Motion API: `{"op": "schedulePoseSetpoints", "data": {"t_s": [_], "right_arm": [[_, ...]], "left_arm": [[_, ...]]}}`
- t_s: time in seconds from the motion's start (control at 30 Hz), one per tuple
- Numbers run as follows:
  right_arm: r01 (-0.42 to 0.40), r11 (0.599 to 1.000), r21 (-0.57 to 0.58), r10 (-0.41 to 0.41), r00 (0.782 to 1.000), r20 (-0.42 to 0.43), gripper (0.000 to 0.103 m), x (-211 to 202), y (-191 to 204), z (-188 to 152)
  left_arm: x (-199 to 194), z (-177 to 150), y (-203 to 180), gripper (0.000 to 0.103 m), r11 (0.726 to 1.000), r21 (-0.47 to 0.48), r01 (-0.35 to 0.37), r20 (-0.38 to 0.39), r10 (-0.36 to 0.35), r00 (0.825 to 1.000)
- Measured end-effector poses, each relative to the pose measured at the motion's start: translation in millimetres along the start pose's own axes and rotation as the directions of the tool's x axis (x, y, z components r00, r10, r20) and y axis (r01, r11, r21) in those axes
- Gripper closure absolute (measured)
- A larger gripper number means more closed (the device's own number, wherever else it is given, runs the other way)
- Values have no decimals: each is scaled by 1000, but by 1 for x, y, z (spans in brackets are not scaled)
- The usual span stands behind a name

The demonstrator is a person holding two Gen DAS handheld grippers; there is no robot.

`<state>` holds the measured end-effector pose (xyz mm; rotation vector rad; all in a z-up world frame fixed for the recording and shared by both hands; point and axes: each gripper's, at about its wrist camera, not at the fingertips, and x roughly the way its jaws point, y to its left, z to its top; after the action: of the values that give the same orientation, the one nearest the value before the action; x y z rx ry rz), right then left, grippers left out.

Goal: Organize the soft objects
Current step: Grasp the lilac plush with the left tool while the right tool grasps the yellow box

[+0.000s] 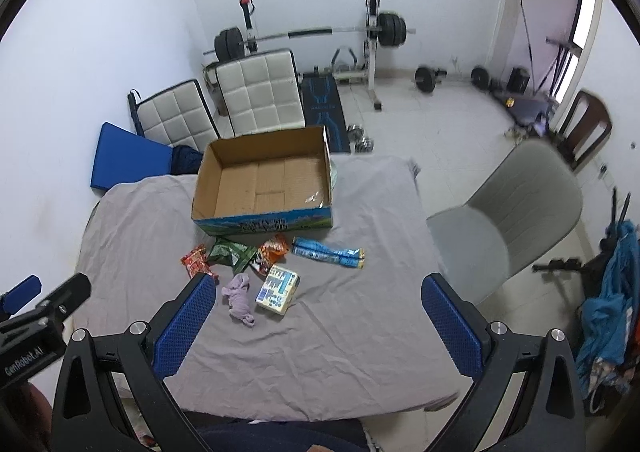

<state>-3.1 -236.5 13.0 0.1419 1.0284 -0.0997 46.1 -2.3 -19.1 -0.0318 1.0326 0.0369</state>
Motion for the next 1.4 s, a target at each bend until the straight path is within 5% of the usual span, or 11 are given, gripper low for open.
{"op": "schedulePoseSetpoints", "data": {"t_s": [0.27,0.47,0.73,1.0,1.17,1.3,1.4], "right_arm": [[-16,998,53,30,962,-270,0,160,-14,-8],[-17,997,81,51,898,-436,0,289,3,-28],[-7,985,174,110,798,-593,0,413,32,-48],[-1,967,254,172,737,-653,0,467,47,-59],[-9,978,208,157,689,-708,24,483,60,-68],[-11,998,65,55,671,-739,35,480,63,-69],[0,998,-67,-49,676,-735,35,473,60,-69]], "left_arm": [[126,-7,14,0,998,-14,-59,-187,55,981],[231,-34,21,0,997,-65,-37,-400,8,916],[324,-54,24,0,993,-117,-34,-514,-31,857],[373,-58,26,0,992,-128,-23,-569,-54,820],[395,-66,16,0,997,-79,-17,-606,-35,794],[410,-76,9,0,997,-71,7,-655,-52,754],[423,-78,4,0,998,-69,13,-659,-55,750]]}}
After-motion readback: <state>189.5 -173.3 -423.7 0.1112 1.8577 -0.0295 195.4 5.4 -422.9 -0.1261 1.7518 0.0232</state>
